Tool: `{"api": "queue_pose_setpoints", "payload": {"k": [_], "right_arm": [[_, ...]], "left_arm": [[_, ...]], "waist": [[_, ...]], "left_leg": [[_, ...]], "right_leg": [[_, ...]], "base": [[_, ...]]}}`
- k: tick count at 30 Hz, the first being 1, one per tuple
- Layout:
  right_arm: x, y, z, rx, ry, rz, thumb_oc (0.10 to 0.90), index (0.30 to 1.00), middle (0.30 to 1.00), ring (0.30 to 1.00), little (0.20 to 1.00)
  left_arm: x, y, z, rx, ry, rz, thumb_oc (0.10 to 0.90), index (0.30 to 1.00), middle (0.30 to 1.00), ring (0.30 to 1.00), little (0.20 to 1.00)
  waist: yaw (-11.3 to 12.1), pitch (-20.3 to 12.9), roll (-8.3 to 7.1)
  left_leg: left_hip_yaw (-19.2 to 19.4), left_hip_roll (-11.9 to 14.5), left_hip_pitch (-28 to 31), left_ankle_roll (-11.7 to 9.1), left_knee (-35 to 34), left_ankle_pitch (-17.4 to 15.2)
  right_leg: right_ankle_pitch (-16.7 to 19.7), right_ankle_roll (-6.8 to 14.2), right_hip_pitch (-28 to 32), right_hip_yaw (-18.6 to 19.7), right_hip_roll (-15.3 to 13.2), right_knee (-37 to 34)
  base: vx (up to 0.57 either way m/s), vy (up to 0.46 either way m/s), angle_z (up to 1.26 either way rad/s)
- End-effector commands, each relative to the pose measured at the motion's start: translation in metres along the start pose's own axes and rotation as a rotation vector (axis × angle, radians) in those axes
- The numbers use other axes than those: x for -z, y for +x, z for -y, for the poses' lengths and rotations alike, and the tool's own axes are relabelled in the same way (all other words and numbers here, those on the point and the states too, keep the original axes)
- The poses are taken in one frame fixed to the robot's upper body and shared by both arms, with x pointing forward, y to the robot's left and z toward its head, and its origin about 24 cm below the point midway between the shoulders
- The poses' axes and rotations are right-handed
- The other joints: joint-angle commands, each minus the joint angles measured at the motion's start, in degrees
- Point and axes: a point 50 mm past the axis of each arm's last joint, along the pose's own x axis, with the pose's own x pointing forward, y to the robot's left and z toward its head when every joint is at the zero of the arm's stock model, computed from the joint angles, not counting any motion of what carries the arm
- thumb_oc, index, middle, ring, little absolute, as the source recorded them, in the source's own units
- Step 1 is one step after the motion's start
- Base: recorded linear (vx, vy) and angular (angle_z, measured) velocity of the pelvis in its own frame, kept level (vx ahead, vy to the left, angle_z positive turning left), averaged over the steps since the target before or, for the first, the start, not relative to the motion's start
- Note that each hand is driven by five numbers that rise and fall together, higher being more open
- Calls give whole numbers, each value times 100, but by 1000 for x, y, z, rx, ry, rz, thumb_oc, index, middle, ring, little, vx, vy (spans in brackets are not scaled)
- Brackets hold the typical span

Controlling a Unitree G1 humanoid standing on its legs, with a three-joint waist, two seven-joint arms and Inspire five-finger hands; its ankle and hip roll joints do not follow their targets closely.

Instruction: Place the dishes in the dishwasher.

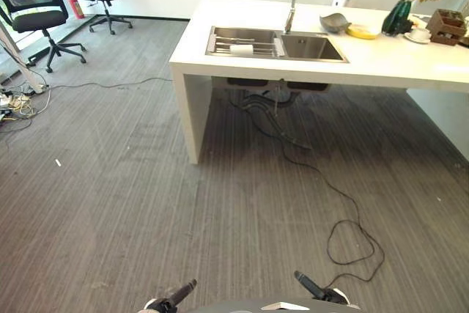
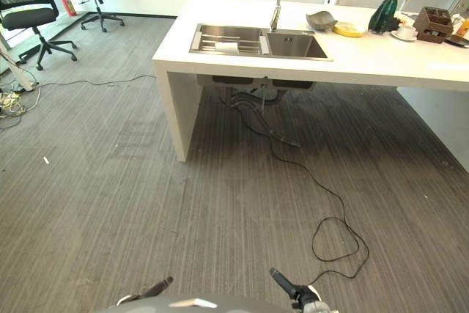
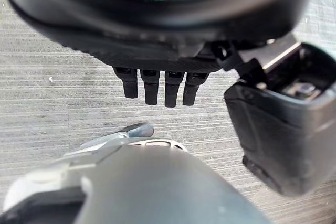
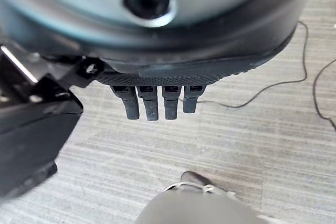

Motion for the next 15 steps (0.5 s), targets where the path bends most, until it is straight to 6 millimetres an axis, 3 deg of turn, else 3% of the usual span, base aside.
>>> {"api": "queue_pose_setpoints", "payload": {"k": [1,6,11,15], "right_arm": [[-28,3,11,30,21,68,800,900,900,900,900],[-27,3,12,38,22,63,800,900,900,900,900],[-32,3,14,72,-87,84,800,900,900,900,900],[-85,-1,16,141,-337,293,800,900,900,900,900]], "left_arm": [[-53,0,29,85,-55,157,800,900,900,900,900],[-50,0,31,67,-121,146,800,900,900,900,900],[-53,0,35,35,-197,149,800,900,900,900,900],[-60,-2,35,-39,-178,193,800,900,900,900,900]], "waist": [[-10,234,27],[31,221,49],[64,208,53],[132,253,20]], "left_leg": [[209,-37,204,-246,-348,194],[190,-49,197,-265,-348,239],[111,-58,184,-283,-348,268],[-37,-65,173,-280,-335,279]], "right_leg": [[243,791,511,-289,-434,-671],[247,782,541,-333,-453,-685],[207,761,562,-369,-453,-685],[162,701,594,-390,-430,-636]], "base": [[-1,-5,9],[-2,-6,3],[-8,-10,1],[-22,-27,16]]}}
